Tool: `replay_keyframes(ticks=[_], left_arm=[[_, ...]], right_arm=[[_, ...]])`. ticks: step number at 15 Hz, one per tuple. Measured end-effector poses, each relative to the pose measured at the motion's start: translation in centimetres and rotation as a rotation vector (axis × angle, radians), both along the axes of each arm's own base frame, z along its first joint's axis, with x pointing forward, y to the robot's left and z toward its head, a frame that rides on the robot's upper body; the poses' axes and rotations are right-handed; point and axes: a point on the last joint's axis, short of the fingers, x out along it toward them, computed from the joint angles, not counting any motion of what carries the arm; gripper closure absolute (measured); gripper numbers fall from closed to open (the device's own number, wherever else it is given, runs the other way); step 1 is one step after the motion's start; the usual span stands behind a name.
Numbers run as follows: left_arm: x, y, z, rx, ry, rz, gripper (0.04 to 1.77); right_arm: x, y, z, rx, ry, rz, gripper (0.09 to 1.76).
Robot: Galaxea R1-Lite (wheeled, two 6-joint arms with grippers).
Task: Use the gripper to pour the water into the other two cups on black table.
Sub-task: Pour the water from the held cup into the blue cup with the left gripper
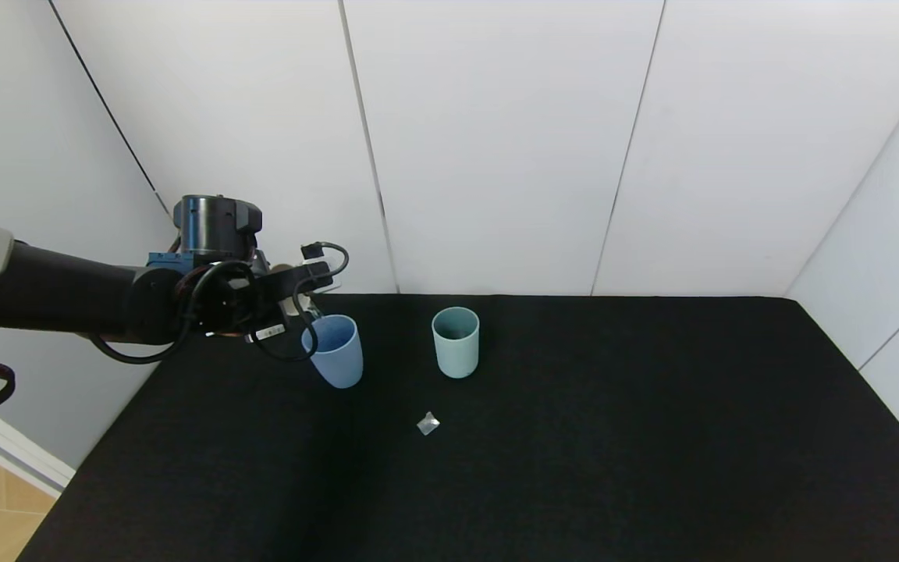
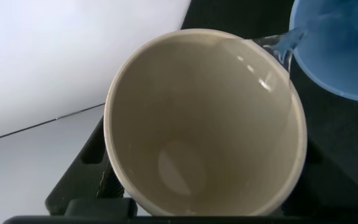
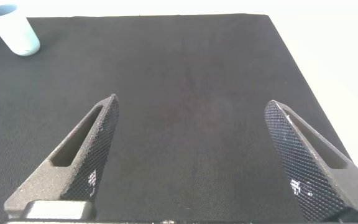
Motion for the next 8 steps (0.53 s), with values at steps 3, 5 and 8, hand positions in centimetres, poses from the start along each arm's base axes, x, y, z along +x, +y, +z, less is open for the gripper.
replay_keyframes(ticks=[3, 5, 8], left_arm=[[-0.12, 0.03, 0.11, 0.025, 0.004, -0.011, 0.52], [-0.22, 0.09, 0.18, 0.047, 0.009, -0.021, 0.52], [-0.27, 0.11, 0.41, 0.084, 0.008, -0.032, 0.52]], right_arm=[[0.0, 0.0, 0.0, 0.0, 0.0, 0.0, 0.14], [0.0, 0.0, 0.0, 0.0, 0.0, 0.0, 0.14], [0.0, 0.0, 0.0, 0.0, 0.0, 0.0, 0.14]])
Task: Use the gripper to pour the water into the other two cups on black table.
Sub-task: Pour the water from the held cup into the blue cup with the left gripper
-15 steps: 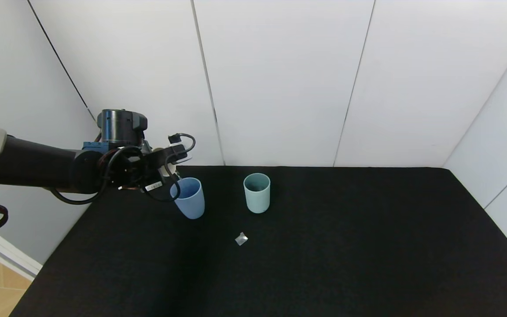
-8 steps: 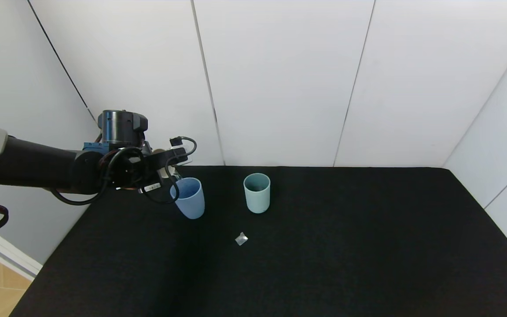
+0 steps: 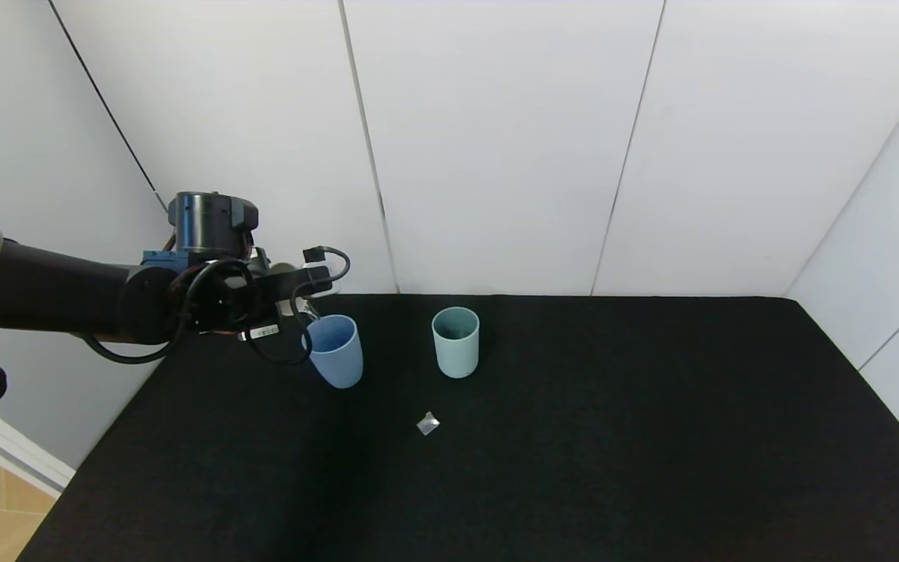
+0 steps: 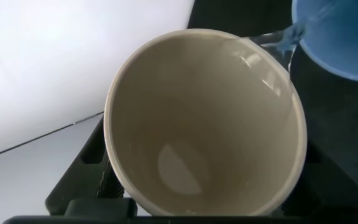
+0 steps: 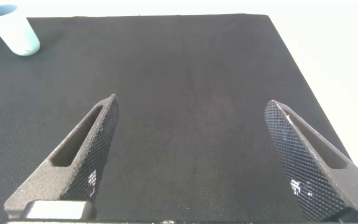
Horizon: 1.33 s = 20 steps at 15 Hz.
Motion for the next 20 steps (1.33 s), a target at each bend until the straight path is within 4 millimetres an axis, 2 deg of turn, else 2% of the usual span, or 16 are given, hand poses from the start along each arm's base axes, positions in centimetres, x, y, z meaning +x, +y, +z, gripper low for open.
replay_keyframes(ticks=[12, 16, 20], left_arm=[[-0.4, 0.1, 0.4, 0.026, -0.01, -0.007, 0.52], [-0.6, 0.2, -0.5, -0.109, -0.003, 0.026, 0.52], [-0.7, 0.6, -0.5, -0.268, -0.016, 0.041, 0.52]], right_arm=[[0.0, 0.0, 0.0, 0.0, 0.0, 0.0, 0.14], [0.0, 0.0, 0.0, 0.0, 0.0, 0.0, 0.14], [0.0, 0.0, 0.0, 0.0, 0.0, 0.0, 0.14]])
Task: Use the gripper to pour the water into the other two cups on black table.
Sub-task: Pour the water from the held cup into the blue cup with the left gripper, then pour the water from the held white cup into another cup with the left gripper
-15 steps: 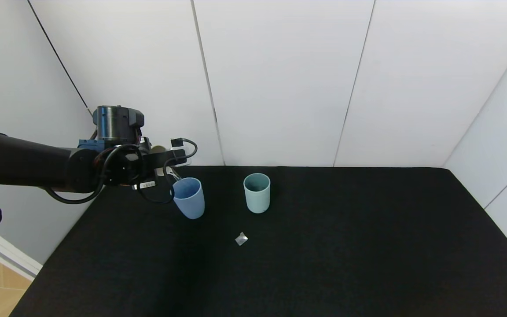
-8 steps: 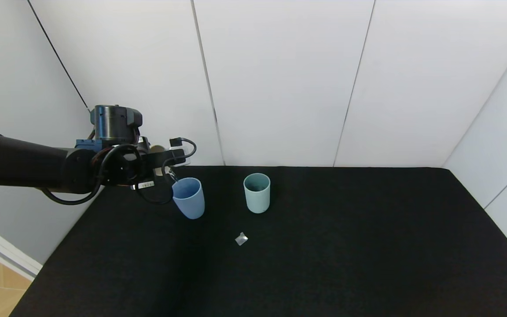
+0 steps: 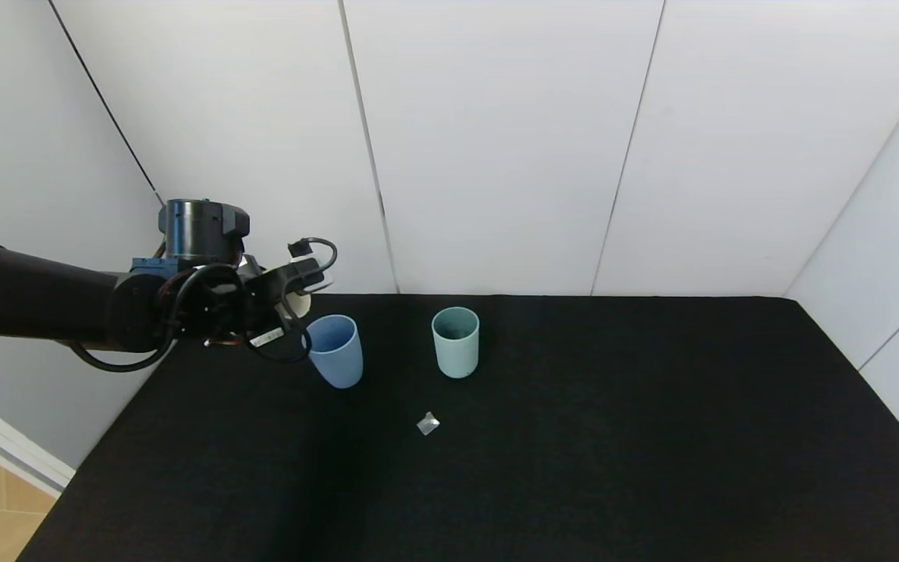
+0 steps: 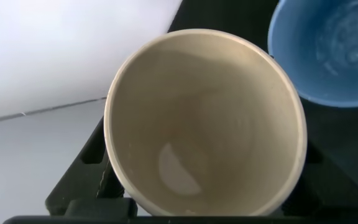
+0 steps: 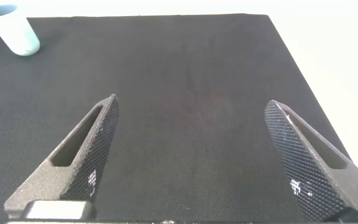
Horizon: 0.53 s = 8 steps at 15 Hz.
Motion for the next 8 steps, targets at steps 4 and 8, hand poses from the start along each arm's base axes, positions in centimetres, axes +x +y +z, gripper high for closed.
replay_keyframes(ticks=[4, 8], left_arm=[[-0.3, 0.1, 0.9, -0.144, -0.033, 0.02, 0.52], [-0.6, -0.4, 2.6, -0.194, -0.085, -0.003, 0.52]], right_arm=[[0.0, 0.0, 0.0, 0.001, 0.0, 0.0, 0.14], [0.0, 0.0, 0.0, 0.0, 0.0, 0.001, 0.14]])
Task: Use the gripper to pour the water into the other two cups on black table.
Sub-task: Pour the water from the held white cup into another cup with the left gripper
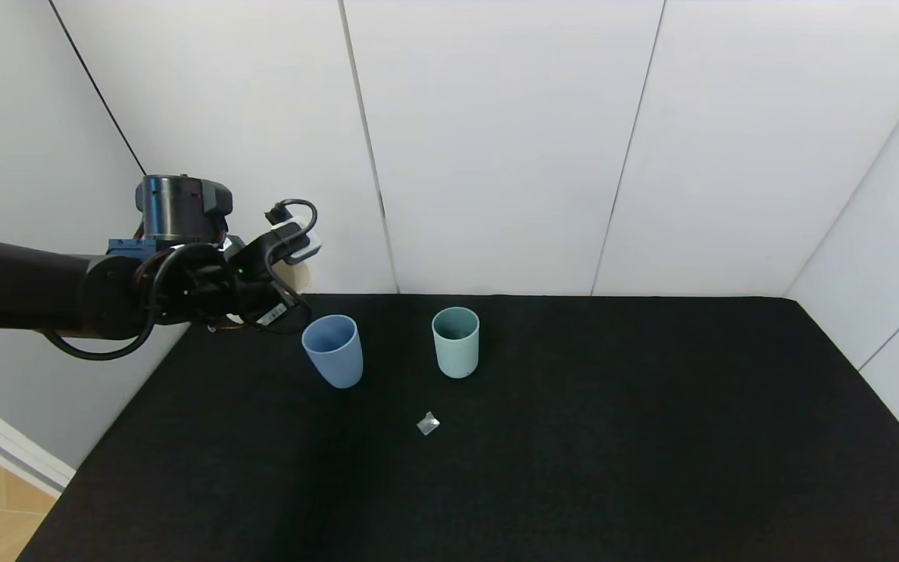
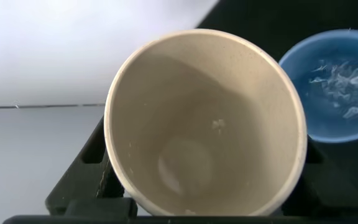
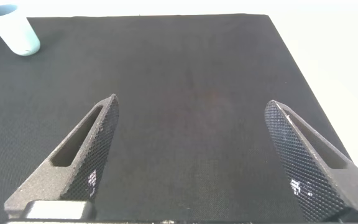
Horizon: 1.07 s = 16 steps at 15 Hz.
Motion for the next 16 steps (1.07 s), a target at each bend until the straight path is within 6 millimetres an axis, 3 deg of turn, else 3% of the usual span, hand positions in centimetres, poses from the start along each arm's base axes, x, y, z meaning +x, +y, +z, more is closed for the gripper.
replay_keyframes(ticks=[5, 9, 16], left_arm=[[-0.3, -3.5, 1.9, -0.055, 0.001, -0.062, 0.52], [0.0, -7.4, 3.6, -0.07, -0.034, -0.122, 0.52], [2.3, -13.5, 2.1, -0.045, -0.058, -0.167, 0.52]], right_arm=[[0.0, 0.0, 0.0, 0.0, 0.0, -0.001, 0.14], [0.0, 0.0, 0.0, 0.0, 0.0, 0.0, 0.14], [0.0, 0.0, 0.0, 0.0, 0.0, 0.0, 0.14]])
